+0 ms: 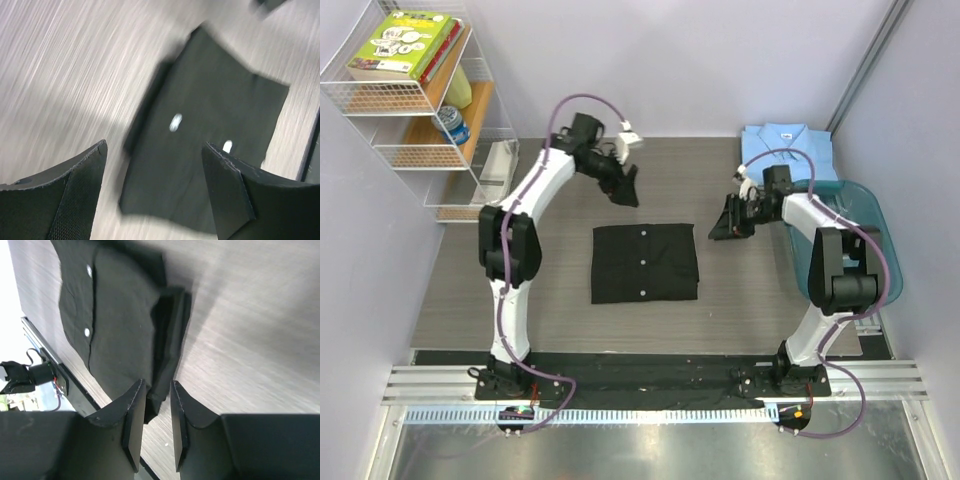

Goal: Fold and stack the long sleeve shirts
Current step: Neatly place the folded shirt into the bin

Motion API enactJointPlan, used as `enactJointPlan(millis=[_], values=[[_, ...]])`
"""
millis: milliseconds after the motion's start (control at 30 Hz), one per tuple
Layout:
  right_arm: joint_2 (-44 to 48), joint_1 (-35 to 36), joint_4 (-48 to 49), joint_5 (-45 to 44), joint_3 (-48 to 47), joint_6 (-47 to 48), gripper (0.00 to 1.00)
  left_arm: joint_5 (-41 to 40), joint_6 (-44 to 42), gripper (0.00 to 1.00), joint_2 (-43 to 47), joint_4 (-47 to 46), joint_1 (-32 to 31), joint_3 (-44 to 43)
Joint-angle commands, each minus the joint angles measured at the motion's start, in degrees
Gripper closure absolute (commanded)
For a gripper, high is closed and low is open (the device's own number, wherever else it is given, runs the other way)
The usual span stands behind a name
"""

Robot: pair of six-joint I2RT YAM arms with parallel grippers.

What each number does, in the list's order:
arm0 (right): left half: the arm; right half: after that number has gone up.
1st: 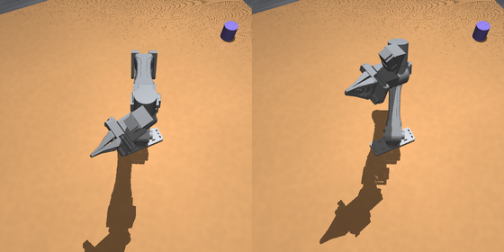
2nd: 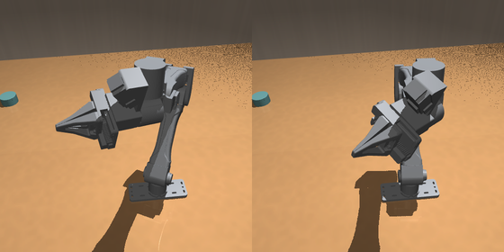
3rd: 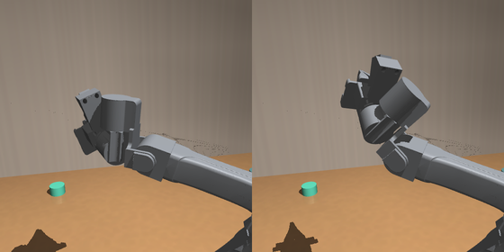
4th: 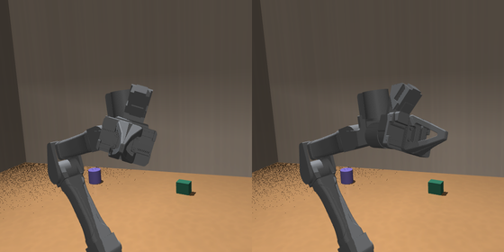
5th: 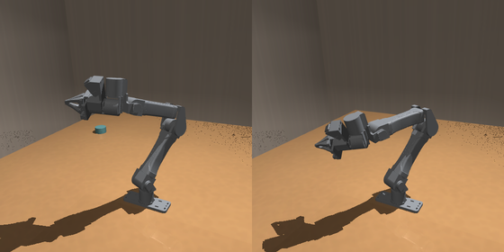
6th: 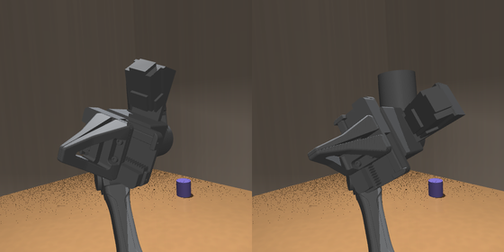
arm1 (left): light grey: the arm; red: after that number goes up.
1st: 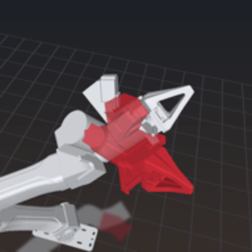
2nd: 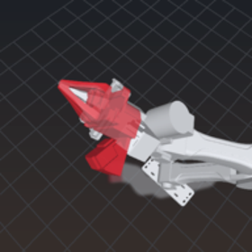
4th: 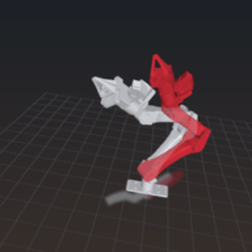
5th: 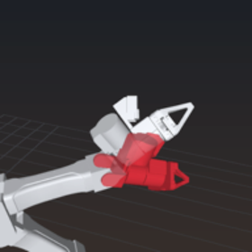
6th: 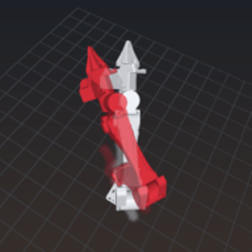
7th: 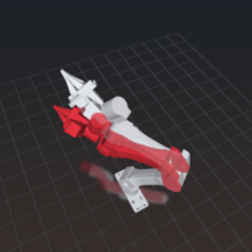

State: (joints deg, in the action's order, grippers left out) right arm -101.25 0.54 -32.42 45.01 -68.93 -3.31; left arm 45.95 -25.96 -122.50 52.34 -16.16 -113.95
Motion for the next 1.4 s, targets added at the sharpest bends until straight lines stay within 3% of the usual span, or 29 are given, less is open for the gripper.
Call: enactJointPlan(millis=[0,200,367,500,533,667,800,900,1133,1367], values=[[-1.49,1.92,6.41,-3.09,4.41,-3.55,0.68,-3.58,2.05,0.25,-5.02,-6.98,-6.95,-3.64],[-5.0,3.86,10.09,-3.44,6.17,-3.19,0.67,-5.78,2.58,0.27,-8.37,-6.99,-7.83,-0.49],[-6.5,5.96,11.77,-1.86,8.89,-3.89,0.66,-9.03,-2.25,0.34,-6.97,-4.08,-7.57,8.27],[-7.12,7.28,12.91,-0.46,9.78,-4.07,0.66,-10.0,-4.01,0.47,-1.89,-2.33,-7.66,15.24],[-7.2,7.63,12.65,-0.28,9.69,-3.64,0.66,-10.7,-4.28,0.54,-1.0,-1.72,-7.57,16.38],[-7.38,9.13,11.33,1.56,9.25,-2.14,0.66,-10.19,-7.79,0.66,2.69,6.52,-7.22,21.31],[-5.98,9.66,11.33,3.23,10.04,-1.35,0.66,-9.75,-13.15,0.42,5.25,9.98,-6.08,22.64],[-5.36,10.54,11.24,4.55,10.39,-0.82,0.66,-5.28,-11.67,0.32,5.17,8.76,-5.11,19.31],[-4.74,11.94,11.16,4.56,10.48,0.23,0.66,1.33,4.57,0.23,2.01,-6.89,-6.51,10.26],[-5.53,12.39,11.07,4.65,10.3,0.06,0.66,2.47,10.31,0.22,-4.85,-12.43,-9.41,5.23]])
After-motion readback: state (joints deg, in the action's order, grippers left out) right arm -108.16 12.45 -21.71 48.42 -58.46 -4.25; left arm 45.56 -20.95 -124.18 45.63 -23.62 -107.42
